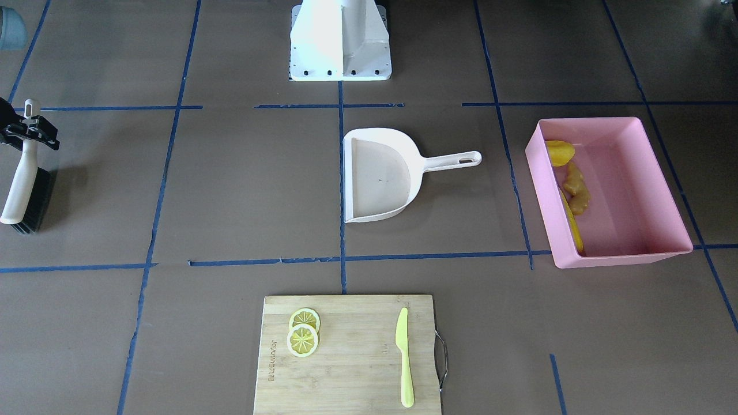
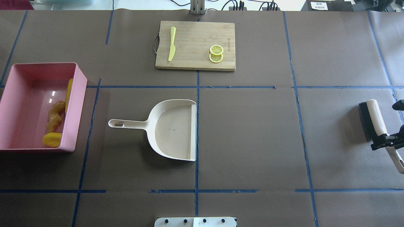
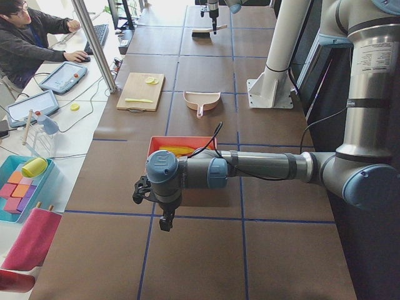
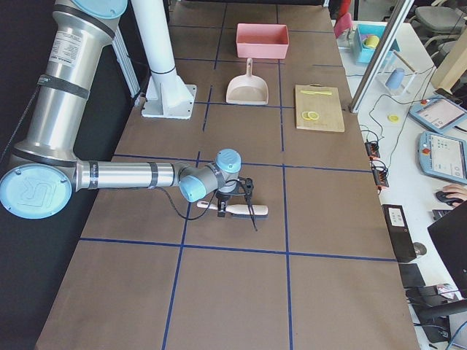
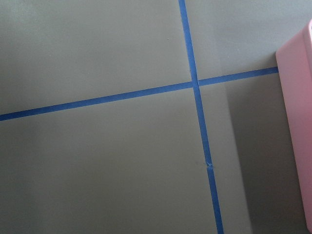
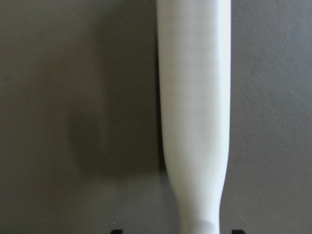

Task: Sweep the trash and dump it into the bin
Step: 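Lower the brush onto the table with the right gripper and release it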

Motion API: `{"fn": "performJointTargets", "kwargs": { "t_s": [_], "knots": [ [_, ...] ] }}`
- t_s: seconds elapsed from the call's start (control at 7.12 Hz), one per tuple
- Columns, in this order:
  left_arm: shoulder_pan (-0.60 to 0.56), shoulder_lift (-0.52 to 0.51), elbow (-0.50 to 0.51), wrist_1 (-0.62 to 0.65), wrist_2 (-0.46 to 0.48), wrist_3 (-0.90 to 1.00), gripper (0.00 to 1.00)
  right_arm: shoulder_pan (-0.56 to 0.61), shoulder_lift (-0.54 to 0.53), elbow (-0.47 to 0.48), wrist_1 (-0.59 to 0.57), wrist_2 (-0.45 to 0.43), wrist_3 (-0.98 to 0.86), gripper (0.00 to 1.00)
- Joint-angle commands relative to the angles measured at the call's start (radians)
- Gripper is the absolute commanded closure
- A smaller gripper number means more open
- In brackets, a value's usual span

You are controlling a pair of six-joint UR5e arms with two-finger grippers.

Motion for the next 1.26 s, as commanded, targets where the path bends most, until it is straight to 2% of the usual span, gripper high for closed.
{"fn": "performJointTargets", "kwargs": {
  "t_s": [0.0, 0.14, 0.42, 0.56, 0.84, 1.12],
  "knots": [
    [0.001, 0.004, -0.008, 0.000, -0.003, -0.006, 0.00, 0.054, -0.021, 0.147, -0.090, 0.016, -0.043, 0.00],
    [0.001, 0.004, -0.006, 0.000, 0.000, -0.006, 0.00, 0.172, -0.019, 0.148, -0.170, 0.022, -0.270, 0.00],
    [0.001, 0.012, -0.006, -0.002, 0.000, -0.002, 0.00, 0.474, 0.017, 0.148, -0.473, 0.026, -0.773, 0.00],
    [0.001, 0.016, -0.006, -0.003, 0.000, 0.001, 0.00, 0.560, 0.029, 0.137, -0.558, 0.020, -0.894, 0.00],
    [0.001, 0.015, -0.006, -0.003, 0.000, 0.001, 0.00, 0.668, -0.027, 0.068, -0.574, 0.003, -0.917, 0.00],
    [0.003, 0.010, -0.011, -0.005, -0.006, 0.004, 0.00, 0.668, -0.028, 0.063, -0.568, -0.004, -0.901, 0.00]
  ]
}}
